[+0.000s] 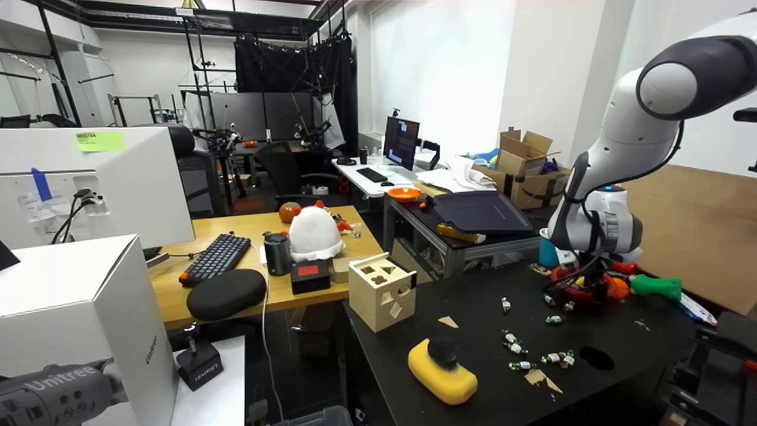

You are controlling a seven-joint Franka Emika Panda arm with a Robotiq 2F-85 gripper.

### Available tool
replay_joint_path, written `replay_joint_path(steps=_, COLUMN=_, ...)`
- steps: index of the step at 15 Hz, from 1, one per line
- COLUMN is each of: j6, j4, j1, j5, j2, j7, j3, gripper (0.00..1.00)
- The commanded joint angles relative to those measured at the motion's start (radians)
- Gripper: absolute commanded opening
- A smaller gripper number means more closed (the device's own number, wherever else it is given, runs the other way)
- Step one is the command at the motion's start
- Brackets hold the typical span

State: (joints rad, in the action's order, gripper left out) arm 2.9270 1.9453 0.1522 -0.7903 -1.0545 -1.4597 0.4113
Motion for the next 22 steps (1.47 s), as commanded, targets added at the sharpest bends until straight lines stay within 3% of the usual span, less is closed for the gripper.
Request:
replay_joint_path(steps=1, j6=0.033, j4=-0.008, j1=0.014, j5=0.018, j2=0.008, j7=-0.025, j3=-0.017, gripper=1.00)
replay_joint_path(steps=11, j6=0.096, j4=-0.052, j1=0.056, j5=0.011, j2=0.020, j7=0.020, j3=-0.103, gripper=1.00)
replay_joint_path(steps=22, j6=-0.009, j4=-0.004, j1=-0.038, j5=0.041, j2=0.006, j7=-0.103, j3=0.011, gripper=1.00)
